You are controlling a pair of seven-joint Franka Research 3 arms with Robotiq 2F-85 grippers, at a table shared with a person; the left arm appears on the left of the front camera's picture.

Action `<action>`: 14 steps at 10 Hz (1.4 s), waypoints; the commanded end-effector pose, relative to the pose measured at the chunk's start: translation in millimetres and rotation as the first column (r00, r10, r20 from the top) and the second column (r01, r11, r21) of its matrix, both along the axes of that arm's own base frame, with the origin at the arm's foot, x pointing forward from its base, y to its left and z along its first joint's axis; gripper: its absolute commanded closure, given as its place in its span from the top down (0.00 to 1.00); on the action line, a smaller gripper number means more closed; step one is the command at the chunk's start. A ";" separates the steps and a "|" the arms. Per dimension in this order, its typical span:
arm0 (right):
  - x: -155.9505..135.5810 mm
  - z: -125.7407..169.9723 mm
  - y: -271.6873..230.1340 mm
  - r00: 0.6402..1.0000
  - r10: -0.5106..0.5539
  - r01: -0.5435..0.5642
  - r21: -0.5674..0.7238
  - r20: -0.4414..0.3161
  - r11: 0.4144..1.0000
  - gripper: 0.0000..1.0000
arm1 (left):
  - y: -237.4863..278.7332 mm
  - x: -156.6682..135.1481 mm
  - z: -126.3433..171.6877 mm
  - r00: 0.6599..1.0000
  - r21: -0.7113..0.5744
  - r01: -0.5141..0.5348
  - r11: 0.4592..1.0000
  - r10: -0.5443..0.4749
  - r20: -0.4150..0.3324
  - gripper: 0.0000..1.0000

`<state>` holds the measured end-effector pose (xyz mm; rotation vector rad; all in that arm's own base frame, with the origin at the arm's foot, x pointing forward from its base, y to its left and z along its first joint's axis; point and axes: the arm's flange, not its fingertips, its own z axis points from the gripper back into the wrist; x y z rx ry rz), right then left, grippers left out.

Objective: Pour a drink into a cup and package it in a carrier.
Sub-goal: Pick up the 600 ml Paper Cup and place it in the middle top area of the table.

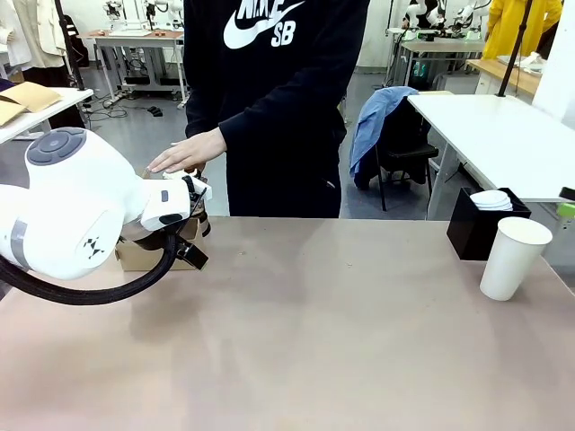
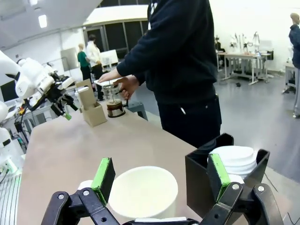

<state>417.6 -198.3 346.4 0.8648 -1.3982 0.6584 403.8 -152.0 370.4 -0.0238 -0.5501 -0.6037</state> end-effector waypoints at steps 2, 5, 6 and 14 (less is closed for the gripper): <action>-7.3 -40.1 -27.1 0.991 0.022 -0.021 -0.006 0.136 1.000 1.00 | 0.3 -0.2 0.0 1.000 -0.001 0.001 1.000 -0.001 0.000 1.00; -10.2 -73.9 -26.5 0.991 0.035 -0.023 -0.088 0.132 0.996 1.00 | 0.3 -0.2 0.0 1.000 -0.001 0.001 1.000 -0.001 0.000 1.00; -8.7 -81.6 -23.2 0.993 0.055 -0.044 -0.097 0.108 0.994 1.00 | 0.3 -0.2 0.0 1.000 -0.001 0.001 1.000 -0.001 0.000 1.00; 13.8 -115.5 22.8 0.990 0.132 -0.127 -0.099 0.041 0.987 1.00 | 0.3 -0.2 0.0 1.000 -0.001 0.001 1.000 -0.001 0.000 1.00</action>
